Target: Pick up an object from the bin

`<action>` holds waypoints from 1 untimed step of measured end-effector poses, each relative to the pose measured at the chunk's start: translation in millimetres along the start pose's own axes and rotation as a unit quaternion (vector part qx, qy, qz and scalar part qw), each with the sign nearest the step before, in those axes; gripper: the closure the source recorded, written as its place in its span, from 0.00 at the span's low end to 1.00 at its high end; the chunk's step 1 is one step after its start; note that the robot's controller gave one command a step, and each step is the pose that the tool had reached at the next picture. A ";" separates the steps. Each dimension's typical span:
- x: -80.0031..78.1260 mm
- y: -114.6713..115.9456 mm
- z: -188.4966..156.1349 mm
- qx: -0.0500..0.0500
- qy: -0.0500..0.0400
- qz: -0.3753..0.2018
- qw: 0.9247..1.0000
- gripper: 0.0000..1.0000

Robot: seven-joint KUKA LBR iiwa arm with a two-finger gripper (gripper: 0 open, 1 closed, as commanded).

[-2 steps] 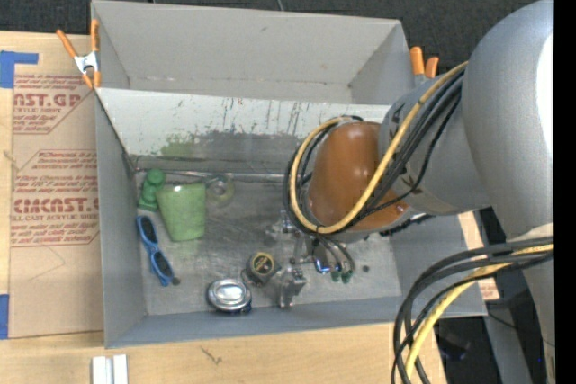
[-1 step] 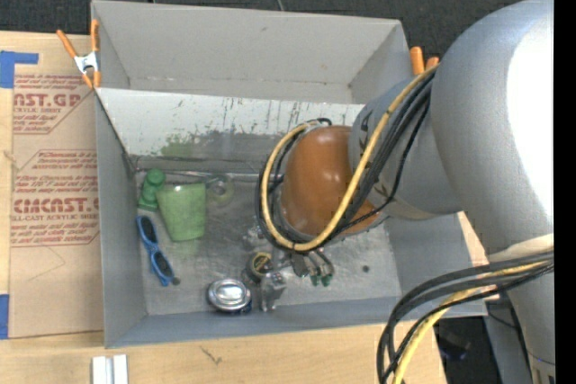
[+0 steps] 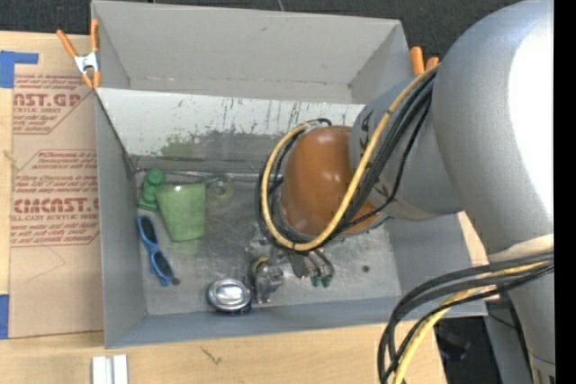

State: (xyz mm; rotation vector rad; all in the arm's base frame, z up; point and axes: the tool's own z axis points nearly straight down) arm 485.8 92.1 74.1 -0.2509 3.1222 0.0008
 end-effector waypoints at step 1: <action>-6.6 -26.8 -131.9 -0.001 0.002 -0.324 0.946 1.00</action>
Offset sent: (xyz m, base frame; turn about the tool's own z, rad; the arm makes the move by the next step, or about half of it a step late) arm 0.0091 -0.0258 0.1311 -0.6602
